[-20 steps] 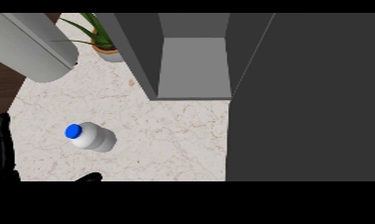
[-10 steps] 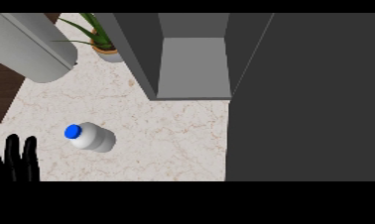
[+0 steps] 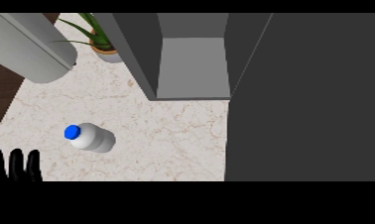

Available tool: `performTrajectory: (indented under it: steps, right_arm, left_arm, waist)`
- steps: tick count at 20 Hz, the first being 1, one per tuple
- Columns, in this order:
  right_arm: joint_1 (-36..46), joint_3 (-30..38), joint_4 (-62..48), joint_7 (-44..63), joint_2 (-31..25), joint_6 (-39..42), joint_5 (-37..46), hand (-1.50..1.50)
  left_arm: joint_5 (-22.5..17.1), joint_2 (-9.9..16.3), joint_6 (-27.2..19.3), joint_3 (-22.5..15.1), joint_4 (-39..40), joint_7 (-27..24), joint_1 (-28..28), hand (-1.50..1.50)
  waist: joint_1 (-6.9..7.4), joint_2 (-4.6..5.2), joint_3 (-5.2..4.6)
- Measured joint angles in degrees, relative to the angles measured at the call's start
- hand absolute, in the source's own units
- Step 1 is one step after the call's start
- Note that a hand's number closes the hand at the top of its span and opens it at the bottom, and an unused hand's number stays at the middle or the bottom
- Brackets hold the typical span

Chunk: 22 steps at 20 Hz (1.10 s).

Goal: Pick up the bottled water, place it into the cabinet and close the cabinet

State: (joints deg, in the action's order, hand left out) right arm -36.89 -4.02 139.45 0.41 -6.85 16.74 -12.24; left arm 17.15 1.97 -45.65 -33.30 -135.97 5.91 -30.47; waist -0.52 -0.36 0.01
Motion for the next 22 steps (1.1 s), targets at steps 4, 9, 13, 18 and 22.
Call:
performTrajectory:
  steps: [4, 9, 13, 18, 22]
  right_arm:
    - [-1.4, -0.2, 0.1, -1.4, 0.3, 0.5, 0.3, -1.50]
    - [-5.2, 0.3, 0.5, -4.0, -0.3, 2.5, 0.4, -1.50]
    - [-8.1, 0.3, 0.4, -6.8, -0.4, 4.2, 0.6, -1.50]
    - [-11.3, 0.4, 0.5, -9.6, -0.5, 5.7, 0.8, -1.50]
    - [-14.9, 0.7, 0.6, -12.9, -0.6, 7.5, 1.0, -1.50]
  left_arm:
    - [-0.9, 1.2, -0.5, 2.2, 0.2, -0.6, -0.6, -1.50]
    - [-5.3, 0.4, -1.0, 5.7, 2.6, -1.8, 0.7, -1.50]
    - [-11.7, -0.7, -0.2, 9.9, 7.1, -5.7, 2.7, -1.50]
    - [-19.0, -0.7, 3.2, 15.8, 13.8, -10.3, 3.6, -1.50]
    - [-24.3, -1.1, 6.7, 19.9, 19.7, -15.2, 3.4, -1.50]
  waist:
    - [0.06, 0.06, -0.03]
    - [-0.23, 0.07, -0.08]
    - [-0.31, 0.04, -0.13]
    - [-0.32, 0.07, -0.16]
    - [-0.38, 0.04, -0.17]
